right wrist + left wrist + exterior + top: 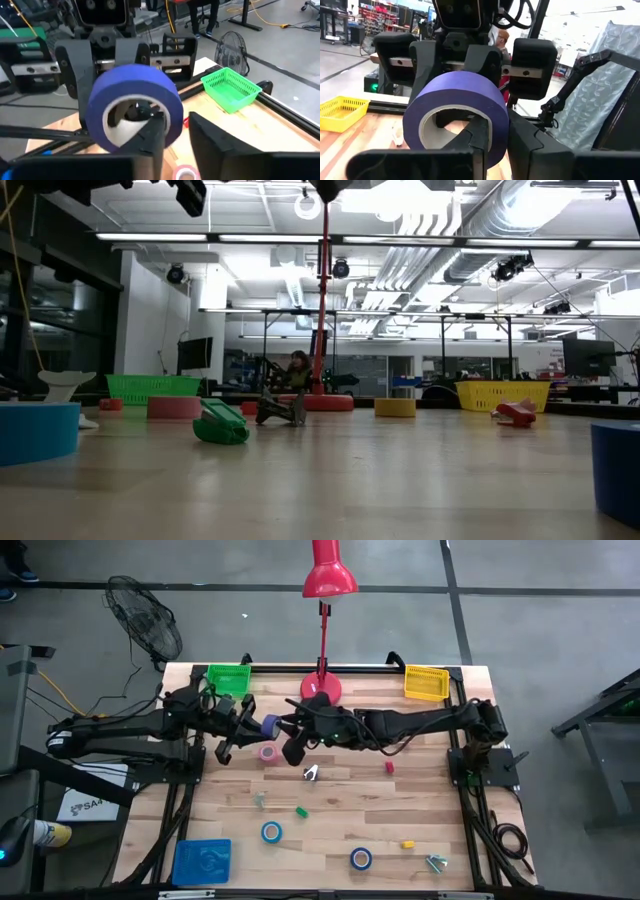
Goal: Pick and place Stapler, Stapler remover, tape
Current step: Put the purple tape into the blue basket
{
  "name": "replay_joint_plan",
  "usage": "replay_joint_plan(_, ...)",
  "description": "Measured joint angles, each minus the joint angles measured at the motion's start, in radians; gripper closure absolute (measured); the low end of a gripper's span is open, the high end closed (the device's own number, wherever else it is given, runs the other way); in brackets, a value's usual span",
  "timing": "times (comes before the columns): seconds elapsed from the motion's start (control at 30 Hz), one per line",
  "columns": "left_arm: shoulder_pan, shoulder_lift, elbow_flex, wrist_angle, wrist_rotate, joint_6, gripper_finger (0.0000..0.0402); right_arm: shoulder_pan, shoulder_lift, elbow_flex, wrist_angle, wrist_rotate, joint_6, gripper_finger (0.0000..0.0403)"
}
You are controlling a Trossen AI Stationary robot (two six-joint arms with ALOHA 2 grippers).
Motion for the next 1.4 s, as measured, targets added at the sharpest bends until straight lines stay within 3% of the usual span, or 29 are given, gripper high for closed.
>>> replay_joint_plan(0.23,0.0,-0.026,0.0,-0.052,0.0,0.019,0.0366,0.0,-0.061,0.0,-0.147,-0.037,0.002,0.0257)
replay_joint_plan(0.53,-0.005,-0.138,0.0,-0.398,0.058,-0.007,0.0366,0.019,-0.129,0.001,-0.371,-0.054,0.079,0.0253)
replay_joint_plan(0.7,-0.061,-0.2,0.0,-0.558,0.07,-0.046,0.0366,0.031,-0.137,0.002,-0.48,-0.056,0.104,0.0252)
replay_joint_plan(1.1,-0.451,-0.209,0.0,-0.748,-0.143,-0.267,0.0366,0.03,-0.137,0.001,-0.671,-0.056,0.116,0.0257)
replay_joint_plan(1.4,-0.799,-0.092,0.0,-0.769,-0.292,-0.468,0.0366,0.029,-0.137,0.001,-0.769,-0.051,0.068,0.0257)
